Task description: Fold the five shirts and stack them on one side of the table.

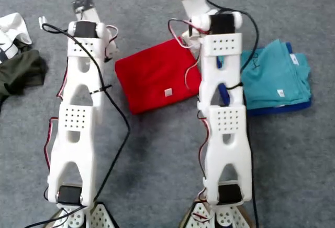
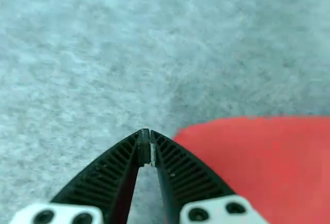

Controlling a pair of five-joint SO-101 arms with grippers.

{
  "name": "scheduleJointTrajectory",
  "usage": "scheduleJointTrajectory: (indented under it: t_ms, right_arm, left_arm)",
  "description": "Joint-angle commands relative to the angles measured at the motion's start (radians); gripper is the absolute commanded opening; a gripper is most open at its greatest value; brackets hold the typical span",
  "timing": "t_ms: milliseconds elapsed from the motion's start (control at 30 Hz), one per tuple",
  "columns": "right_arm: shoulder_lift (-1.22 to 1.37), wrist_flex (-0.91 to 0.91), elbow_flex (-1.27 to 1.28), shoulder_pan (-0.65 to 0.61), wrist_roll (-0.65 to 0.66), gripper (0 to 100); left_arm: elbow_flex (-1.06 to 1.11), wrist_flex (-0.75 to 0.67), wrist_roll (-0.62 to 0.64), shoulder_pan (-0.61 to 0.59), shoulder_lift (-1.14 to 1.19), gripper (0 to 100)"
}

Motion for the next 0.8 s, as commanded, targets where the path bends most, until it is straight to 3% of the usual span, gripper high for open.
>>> scheduleJointTrajectory:
  t_ms: [0,167,533,767]
  right_arm:
    - [-0.15,0.021,0.177,0.025,-0.023,0.3]
    - [-0.262,0.005,0.527,0.012,-0.066,0.2]
    - [-0.274,-0.358,0.984,0.036,-0.069,0.2]
    - [-0.275,-0.454,1.035,0.091,-0.049,0.2]
  left_arm:
    - [-0.052,0.006,-0.077,0.034,0.021,2]
    - [-0.081,-0.028,-0.107,0.041,0.125,2]
    - [-0.15,-0.071,-0.123,0.014,0.197,2]
    - [-0.15,-0.086,-0.13,0.011,0.203,2]
